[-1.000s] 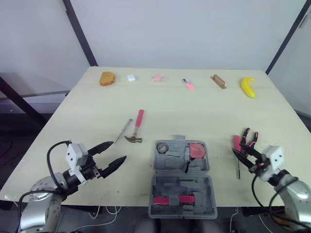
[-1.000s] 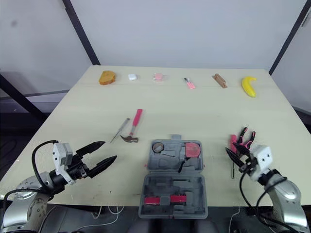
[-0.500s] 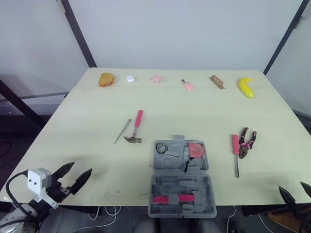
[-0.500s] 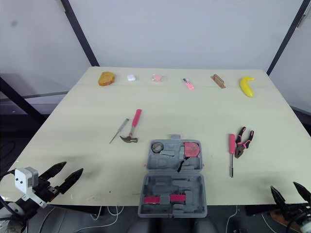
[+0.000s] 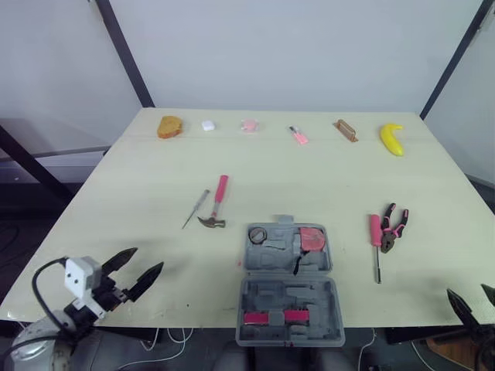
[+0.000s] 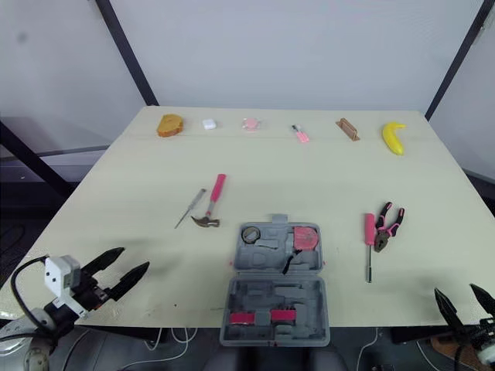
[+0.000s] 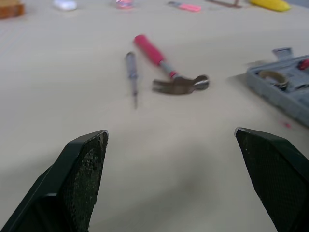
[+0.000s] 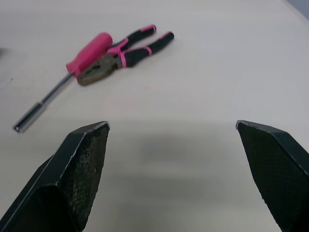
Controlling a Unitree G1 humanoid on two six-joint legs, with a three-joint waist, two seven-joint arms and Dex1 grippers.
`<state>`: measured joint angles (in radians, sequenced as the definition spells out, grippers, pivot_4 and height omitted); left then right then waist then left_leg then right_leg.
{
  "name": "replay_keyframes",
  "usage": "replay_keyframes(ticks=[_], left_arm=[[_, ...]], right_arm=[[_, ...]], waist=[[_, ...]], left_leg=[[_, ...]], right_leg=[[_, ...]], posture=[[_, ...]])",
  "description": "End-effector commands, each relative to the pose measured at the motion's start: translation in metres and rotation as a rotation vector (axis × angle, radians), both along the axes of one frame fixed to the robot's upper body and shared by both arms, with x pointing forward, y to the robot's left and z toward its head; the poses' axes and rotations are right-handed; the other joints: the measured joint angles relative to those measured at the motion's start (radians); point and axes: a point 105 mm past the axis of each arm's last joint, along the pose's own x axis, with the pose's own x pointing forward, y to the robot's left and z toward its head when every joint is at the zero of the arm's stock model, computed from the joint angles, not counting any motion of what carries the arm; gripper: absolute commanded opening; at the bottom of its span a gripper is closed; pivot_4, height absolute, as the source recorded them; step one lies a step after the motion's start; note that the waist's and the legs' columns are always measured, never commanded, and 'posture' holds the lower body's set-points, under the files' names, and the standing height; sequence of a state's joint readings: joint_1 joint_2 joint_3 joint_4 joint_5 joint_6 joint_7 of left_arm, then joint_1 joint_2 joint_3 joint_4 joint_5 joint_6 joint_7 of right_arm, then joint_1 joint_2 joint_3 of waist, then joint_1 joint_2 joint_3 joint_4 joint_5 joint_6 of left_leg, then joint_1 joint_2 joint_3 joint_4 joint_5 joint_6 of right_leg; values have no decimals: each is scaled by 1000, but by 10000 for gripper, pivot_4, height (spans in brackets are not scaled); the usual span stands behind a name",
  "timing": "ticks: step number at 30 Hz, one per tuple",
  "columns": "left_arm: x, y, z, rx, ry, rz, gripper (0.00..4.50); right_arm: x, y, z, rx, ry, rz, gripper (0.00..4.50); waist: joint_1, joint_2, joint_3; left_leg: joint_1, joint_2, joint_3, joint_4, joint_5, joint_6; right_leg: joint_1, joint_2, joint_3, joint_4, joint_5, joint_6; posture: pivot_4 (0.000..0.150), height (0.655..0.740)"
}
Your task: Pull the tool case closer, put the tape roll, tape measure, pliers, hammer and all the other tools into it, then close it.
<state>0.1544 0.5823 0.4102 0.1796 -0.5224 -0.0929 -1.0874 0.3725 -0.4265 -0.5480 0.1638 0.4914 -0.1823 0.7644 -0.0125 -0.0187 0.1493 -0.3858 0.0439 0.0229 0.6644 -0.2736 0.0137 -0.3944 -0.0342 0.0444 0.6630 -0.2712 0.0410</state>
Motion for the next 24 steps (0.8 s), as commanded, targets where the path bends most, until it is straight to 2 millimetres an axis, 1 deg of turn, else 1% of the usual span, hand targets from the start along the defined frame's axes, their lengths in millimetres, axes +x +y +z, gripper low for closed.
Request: replay_keyframes(ticks=[1,3,5,7,11,14,19,24], left_arm=[[11,-36,29,58,-82,-202,45000],[14,-45,36,70,-94,-252,45000],[16,-59,46,101,-117,-347,45000],[18,-71,55,134,-138,-434,45000],[17,-87,66,153,-160,-535,45000],[16,-96,71,167,-170,-594,45000],[10,-115,85,170,-187,-706,45000],[3,-130,92,172,-177,-798,45000]], right_arm=[[31,17,13,-36,-38,7,44251],[42,23,14,-45,-34,-2,44251],[58,34,12,-61,-26,-8,44251],[70,44,11,-70,-22,-18,44251],[82,59,10,-68,-18,-23,44251],[86,65,6,-76,-1,-34,44251],[85,75,-2,-92,22,-4,44251],[82,77,-10,-107,60,6,44251]], waist=[[-1,0,0],[-2,2,-1],[-1,3,-1],[-1,3,-1],[-1,3,0],[-1,4,0],[-1,3,0],[-2,4,0]], left_leg=[[0,0,0,0,0,0],[1,0,0,0,0,0],[0,-3,0,-1,0,0],[-2,-3,-1,-2,0,0],[-4,-4,-2,-2,0,0],[-5,-4,-2,-1,0,0],[-6,-4,-3,-1,0,0],[-6,-4,-3,0,0,0]], right_leg=[[0,0,0,0,0,0],[0,1,1,1,0,0],[0,1,1,1,2,4],[-2,3,0,0,2,3],[-4,3,-1,0,2,4],[-4,3,-1,0,2,4],[-4,3,-2,0,2,4],[-4,3,-2,0,2,4]], posture=[[1500,7400],[1500,7400],[1500,7400],[1500,7400],[1500,7400],[1500,7400],[1500,7400],[1500,7400]])
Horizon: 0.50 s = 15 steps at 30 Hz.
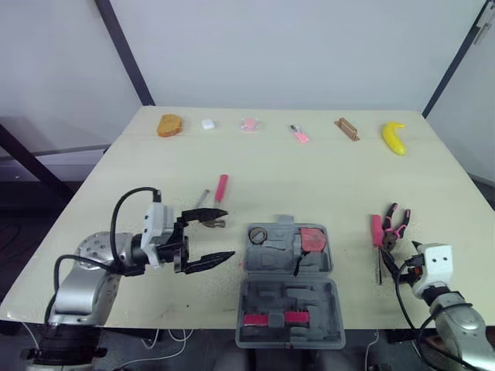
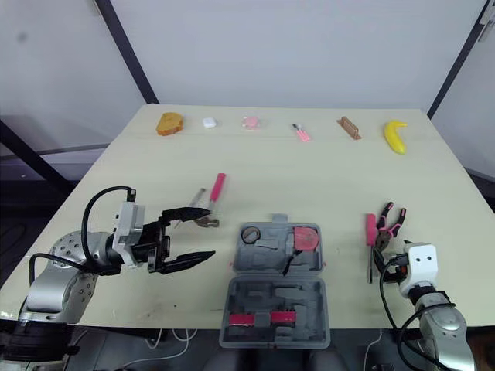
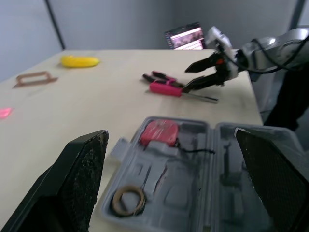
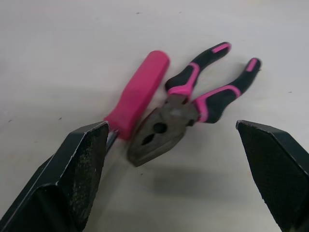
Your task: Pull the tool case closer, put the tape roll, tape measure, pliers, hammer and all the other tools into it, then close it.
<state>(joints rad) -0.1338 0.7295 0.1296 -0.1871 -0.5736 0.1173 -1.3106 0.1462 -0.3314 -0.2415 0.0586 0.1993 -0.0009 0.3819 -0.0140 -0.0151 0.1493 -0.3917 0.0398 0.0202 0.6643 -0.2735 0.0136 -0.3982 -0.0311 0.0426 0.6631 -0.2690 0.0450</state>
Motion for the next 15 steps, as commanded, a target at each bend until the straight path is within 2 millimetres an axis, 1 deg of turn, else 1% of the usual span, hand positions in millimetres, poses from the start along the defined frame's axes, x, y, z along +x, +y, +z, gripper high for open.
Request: replay_keyframes(ticks=[1,7,9,12,15], left_arm=[[-8,-13,13,6,-16,-85,45000],[-8,-18,17,15,-25,-104,45000],[-8,-18,18,14,-27,-106,45000],[-9,-20,20,12,-32,-110,45000],[-9,-22,21,7,-35,-110,45000]], right_arm=[[0,-4,1,-32,4,-12,44251],[4,-12,-3,-39,14,-55,44251],[5,-10,-4,-34,18,-51,44251],[12,-1,-8,-8,18,-44,44251],[18,-2,-10,35,16,-112,44251]], waist=[[0,0,0],[-1,0,0],[-1,0,0],[-1,0,0],[-2,0,0]], left_leg=[[0,0,0,0,0,0],[0,0,0,0,0,0],[0,0,0,0,0,0],[0,0,0,1,0,0],[0,0,0,1,0,0]], right_leg=[[0,0,0,0,0,0],[0,1,0,0,0,0],[0,1,0,0,0,0],[0,1,0,0,0,0],[0,1,0,0,0,0]], posture=[[1500,7400],[1500,7400],[1500,7400],[1500,7400],[1500,7400]])
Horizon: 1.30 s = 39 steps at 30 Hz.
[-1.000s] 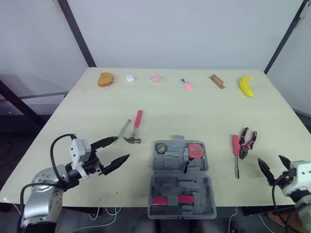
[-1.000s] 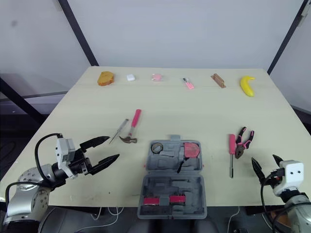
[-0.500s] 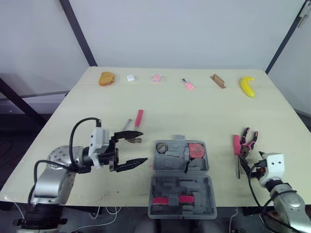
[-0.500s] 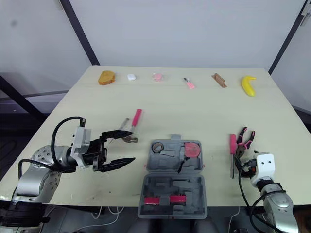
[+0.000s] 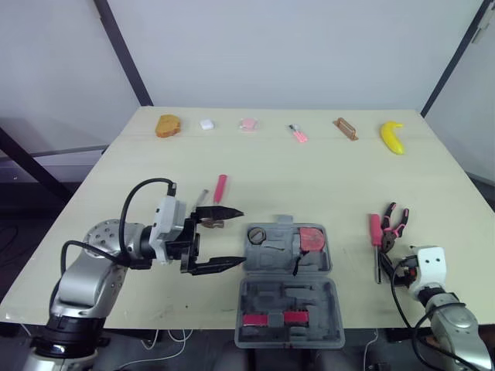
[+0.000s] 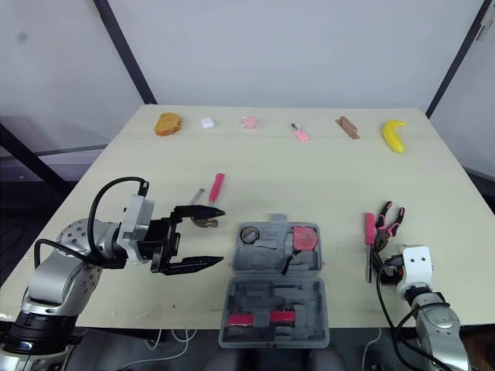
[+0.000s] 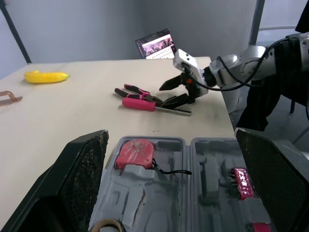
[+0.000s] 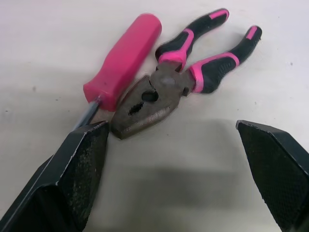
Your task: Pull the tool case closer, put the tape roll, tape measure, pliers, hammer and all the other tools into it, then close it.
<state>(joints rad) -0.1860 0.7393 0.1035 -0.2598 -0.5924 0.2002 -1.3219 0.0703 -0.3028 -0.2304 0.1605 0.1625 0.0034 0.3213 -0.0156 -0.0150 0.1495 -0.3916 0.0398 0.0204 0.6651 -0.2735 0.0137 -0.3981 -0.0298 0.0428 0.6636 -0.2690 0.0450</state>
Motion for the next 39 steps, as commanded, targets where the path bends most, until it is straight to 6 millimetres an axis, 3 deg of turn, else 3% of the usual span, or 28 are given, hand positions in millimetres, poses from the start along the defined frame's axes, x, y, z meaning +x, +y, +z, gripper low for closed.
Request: replay_keyframes(ticks=[1,16,36,39], left_arm=[[-4,-6,9,-11,-32,-27,45000],[-1,-9,11,-10,-41,-33,45000],[-2,-11,11,-20,-43,-39,45000],[-2,-12,10,-18,-41,-40,45000]], right_arm=[[6,-2,1,32,-15,-69,44251],[20,-5,-7,87,-11,-242,44251],[23,-2,-9,110,-3,-244,44251],[23,-1,-10,119,1,-244,36814]], waist=[[0,0,0],[-1,0,0],[-2,0,0],[-2,0,0]], left_leg=[[0,0,0,0,0,0],[0,0,0,3,0,0],[0,0,0,3,0,0],[0,0,0,3,0,0]], right_leg=[[0,0,0,0,0,0],[0,0,1,0,0,0],[0,0,2,1,0,1],[0,0,2,1,0,1]], posture=[[1500,7400],[1500,7400],[1500,7400],[1500,7400]])
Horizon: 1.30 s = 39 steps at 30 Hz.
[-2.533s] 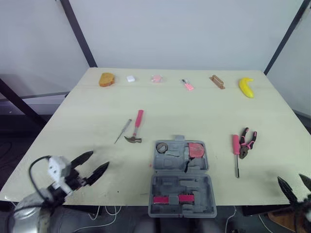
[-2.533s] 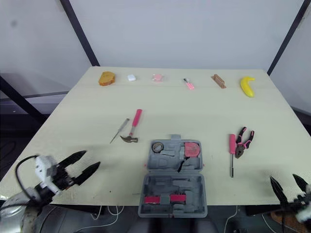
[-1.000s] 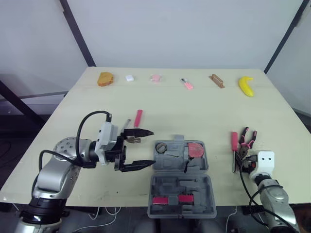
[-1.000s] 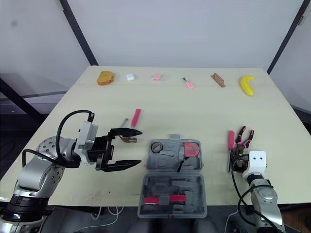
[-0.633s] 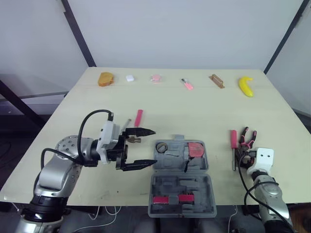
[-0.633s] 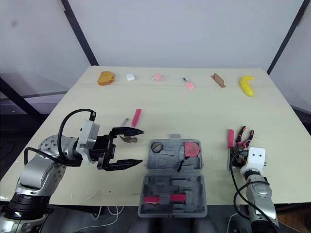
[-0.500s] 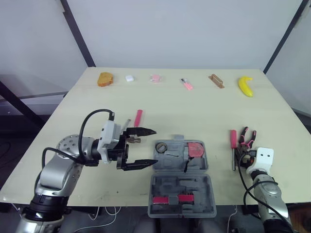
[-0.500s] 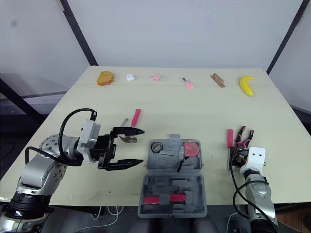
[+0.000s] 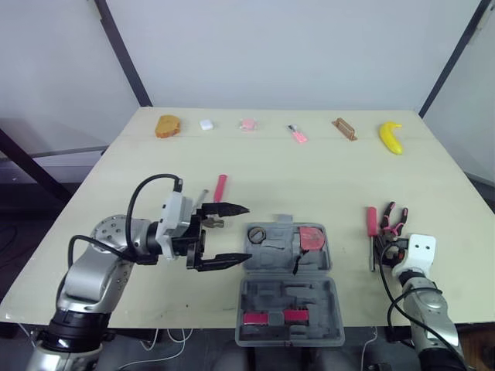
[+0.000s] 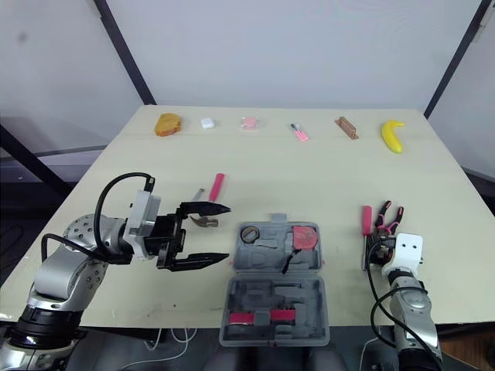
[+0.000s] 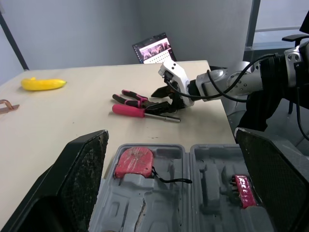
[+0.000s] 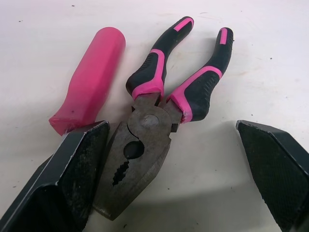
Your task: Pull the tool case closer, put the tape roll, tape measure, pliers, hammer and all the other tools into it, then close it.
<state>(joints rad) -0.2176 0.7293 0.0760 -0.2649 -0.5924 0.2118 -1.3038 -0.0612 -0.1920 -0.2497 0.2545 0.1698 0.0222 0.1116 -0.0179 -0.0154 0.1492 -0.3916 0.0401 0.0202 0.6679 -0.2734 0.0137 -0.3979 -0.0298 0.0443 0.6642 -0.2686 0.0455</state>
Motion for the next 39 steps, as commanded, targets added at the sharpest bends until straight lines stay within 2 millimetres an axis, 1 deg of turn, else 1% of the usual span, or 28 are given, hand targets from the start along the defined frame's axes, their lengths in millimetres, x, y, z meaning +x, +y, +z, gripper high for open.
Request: replay_keyframes(ticks=[1,3,4,5,14,22,24,25,27,32,39], left_arm=[[-5,-4,7,-10,-33,-25,45000],[-5,-4,7,-8,-33,-24,45000],[-5,-3,6,-8,-32,-23,45000],[-5,-3,6,-8,-32,-21,45000],[-6,-4,5,-13,-30,-23,45000],[-4,-5,5,-21,-35,-26,45000],[-3,-6,5,-22,-36,-27,45000],[-3,-6,5,-23,-37,-28,45000],[-2,-6,6,-26,-39,-27,45000],[-2,-7,5,-30,-41,-23,45000],[-3,-7,5,-37,-44,-21,45000]], right_arm=[[-3,-4,-8,18,34,-29,32794],[-4,-4,-9,15,37,-27,21472],[-5,-5,-9,15,38,-28,19429],[-6,-6,-10,13,40,-32,18650],[-8,-10,-10,7,44,-42,18650],[-8,-12,-6,15,18,-51,18650],[-7,-12,-5,16,15,-48,13078],[-7,-11,-5,15,13,-45,13078],[-7,-11,-5,14,13,-44,10245],[-6,-13,-5,14,14,-45,10233],[-7,-21,7,-1,-32,-57,10233]], waist=[[0,0,0],[3,0,0],[4,0,0],[5,0,0],[4,0,0],[5,0,0],[5,0,0],[5,0,0],[5,0,0],[5,0,0],[5,0,0]], left_leg=[[0,0,0,0,0,0],[0,0,0,0,0,0],[0,0,0,0,0,0],[0,0,0,0,0,0],[-1,0,0,0,0,0],[-1,0,0,0,0,0],[-1,0,0,0,0,0],[-1,0,0,0,0,0],[-1,0,0,0,0,0],[-1,-1,0,0,0,0],[-1,-1,0,0,0,0]], right_leg=[[0,0,0,0,0,0],[0,0,0,0,0,0],[0,0,0,0,0,0],[0,0,0,0,0,0],[0,0,-1,0,0,0],[0,-1,-1,0,0,0],[0,-1,-1,0,0,0],[0,-1,-1,0,0,0],[0,-1,-1,0,0,0],[0,-1,-1,0,0,0],[0,-1,-1,0,0,0]], posture=[[1500,7400],[1500,7400],[1500,7400],[1500,7400],[1500,7400],[1500,7400],[1500,7400],[1500,7400],[1500,7400],[1500,7400],[1500,7400]])
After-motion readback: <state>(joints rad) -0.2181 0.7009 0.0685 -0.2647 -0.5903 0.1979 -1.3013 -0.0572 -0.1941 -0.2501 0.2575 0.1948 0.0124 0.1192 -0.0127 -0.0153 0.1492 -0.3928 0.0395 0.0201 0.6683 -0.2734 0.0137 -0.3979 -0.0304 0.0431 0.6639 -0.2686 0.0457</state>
